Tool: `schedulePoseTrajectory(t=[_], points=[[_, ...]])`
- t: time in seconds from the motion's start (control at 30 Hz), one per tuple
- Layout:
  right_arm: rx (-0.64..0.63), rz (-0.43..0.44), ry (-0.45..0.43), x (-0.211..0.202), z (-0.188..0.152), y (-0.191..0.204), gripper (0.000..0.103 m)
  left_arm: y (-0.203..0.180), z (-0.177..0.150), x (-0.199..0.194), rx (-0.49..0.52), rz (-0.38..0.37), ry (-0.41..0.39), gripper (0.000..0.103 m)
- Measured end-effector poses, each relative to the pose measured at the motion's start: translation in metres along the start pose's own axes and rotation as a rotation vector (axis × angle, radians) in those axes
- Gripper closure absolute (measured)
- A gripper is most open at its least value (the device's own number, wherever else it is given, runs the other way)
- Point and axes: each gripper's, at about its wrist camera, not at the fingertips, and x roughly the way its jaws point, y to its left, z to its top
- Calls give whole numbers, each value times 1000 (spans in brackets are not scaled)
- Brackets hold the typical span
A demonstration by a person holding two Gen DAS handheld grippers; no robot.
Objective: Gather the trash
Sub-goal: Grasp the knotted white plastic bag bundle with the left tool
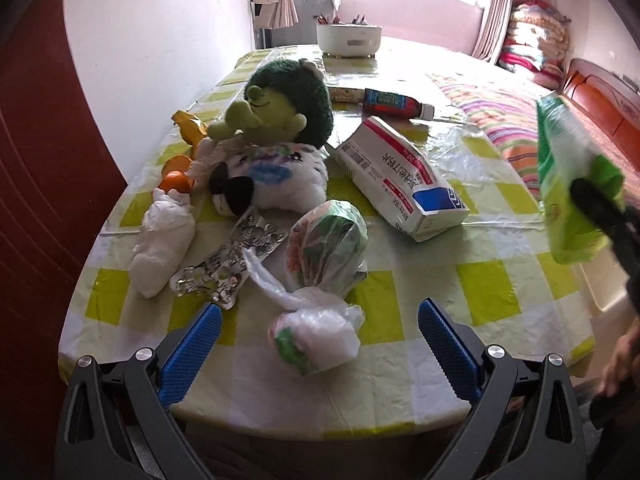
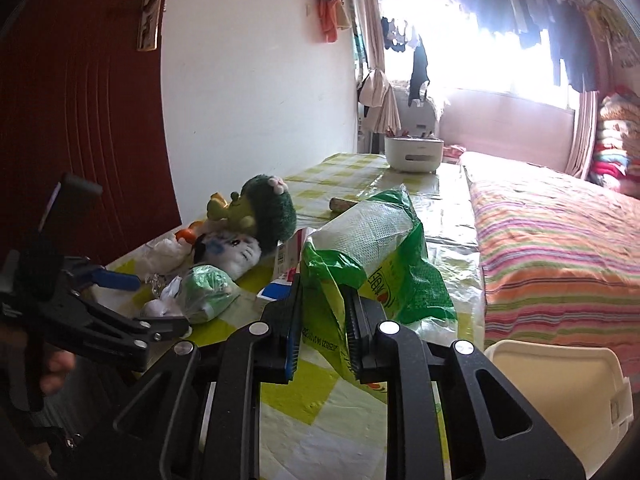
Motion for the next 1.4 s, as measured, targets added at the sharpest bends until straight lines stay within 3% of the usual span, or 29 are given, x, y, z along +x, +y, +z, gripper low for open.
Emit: schedulePoseTrajectory(t=[0.57,0.7,0.83,1.0,1.4], points=[[36,-17,-18,-5,-2,-9,83,-4,7,34,16,42,57,9],[40,-24,-19,-4,-1,-10,83,-4,7,44,12,26,87,38],[48,-27,-21,-3,-2,-11,83,-2,9,43,-7,9,70,56],[60,-42,-32,-4,-2,-15,83,0,7,40,-21,-19,39,63],[93,-74,-58,-8,-4,-26,83,7,5,25,-70,-74,-33,64]])
